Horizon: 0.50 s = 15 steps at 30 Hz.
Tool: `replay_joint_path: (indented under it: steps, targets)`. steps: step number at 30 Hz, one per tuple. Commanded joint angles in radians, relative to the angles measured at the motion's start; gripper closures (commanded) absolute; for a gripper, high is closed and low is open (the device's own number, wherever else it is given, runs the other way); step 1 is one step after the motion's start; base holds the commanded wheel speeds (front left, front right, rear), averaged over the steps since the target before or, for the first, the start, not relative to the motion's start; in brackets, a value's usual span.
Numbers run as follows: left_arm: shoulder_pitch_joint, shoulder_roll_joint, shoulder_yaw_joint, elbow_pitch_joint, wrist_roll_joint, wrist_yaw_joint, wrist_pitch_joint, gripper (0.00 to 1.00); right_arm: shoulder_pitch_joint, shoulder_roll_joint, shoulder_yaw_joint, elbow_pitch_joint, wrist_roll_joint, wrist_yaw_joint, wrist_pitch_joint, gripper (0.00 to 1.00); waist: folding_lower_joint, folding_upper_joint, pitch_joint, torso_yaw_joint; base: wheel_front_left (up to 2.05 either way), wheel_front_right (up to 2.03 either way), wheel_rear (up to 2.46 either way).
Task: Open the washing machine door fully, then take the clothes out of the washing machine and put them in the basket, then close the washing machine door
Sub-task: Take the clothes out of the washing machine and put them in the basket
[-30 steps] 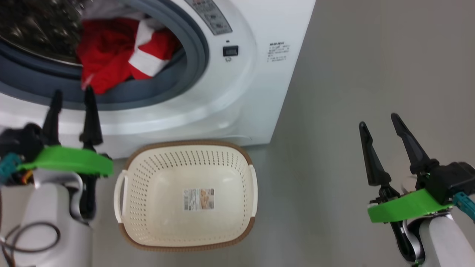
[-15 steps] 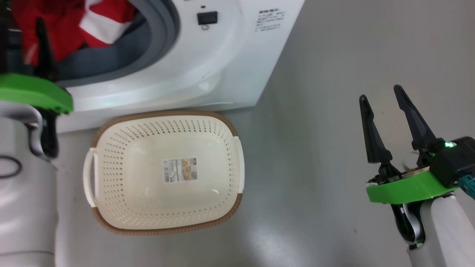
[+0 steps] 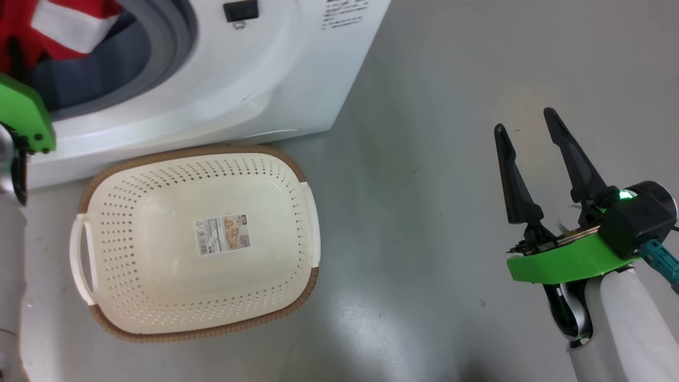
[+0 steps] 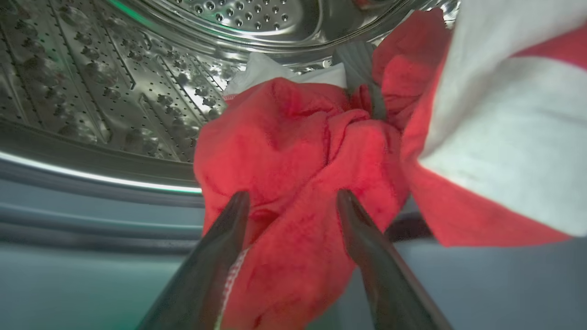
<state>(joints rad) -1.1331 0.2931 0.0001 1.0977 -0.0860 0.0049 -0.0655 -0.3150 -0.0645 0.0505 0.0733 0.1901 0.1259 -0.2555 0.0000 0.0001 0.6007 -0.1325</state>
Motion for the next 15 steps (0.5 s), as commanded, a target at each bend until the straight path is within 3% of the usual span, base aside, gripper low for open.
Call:
replay_joint_path:
  steps: [1,7,8,10,11,15]
  targets:
    - [-0.014,0.064,0.007,-0.003,0.013,0.023,0.015,0.00,0.002,0.002,0.027,-0.018,-0.001,0.005,-0.006,0.00,0.0000,-0.0001,-0.001,-0.007,0.00,0.00,0.00]
    - [-0.017,0.083,-0.032,0.036,0.052,0.073,0.058,0.00,0.007,0.006,0.034,-0.015,0.004,0.005,-0.006,0.00,0.0000,-0.0001,-0.004,-0.018,0.00,0.00,0.00]
    - [-0.016,0.082,-0.031,0.041,0.048,0.074,0.062,0.26,0.008,0.007,0.034,-0.015,0.005,0.005,-0.006,0.00,0.0000,-0.0001,-0.003,-0.019,0.00,0.00,0.00]
    - [-0.017,0.084,-0.027,0.049,0.039,0.072,0.061,0.93,0.009,0.008,0.034,-0.014,0.005,0.005,-0.006,0.00,0.0000,-0.0001,-0.003,-0.019,0.00,0.00,0.00]
    - [-0.016,0.082,-0.028,0.050,0.038,0.075,0.054,1.00,0.010,0.008,0.033,-0.013,0.004,0.005,-0.006,0.00,0.0000,-0.0001,-0.003,-0.018,0.00,0.00,0.00]
    - [-0.004,0.069,-0.017,0.046,0.016,0.085,0.010,1.00,0.012,0.010,0.028,-0.010,0.001,0.005,-0.006,0.00,0.0000,-0.0001,-0.012,-0.013,0.00,0.00,0.00]
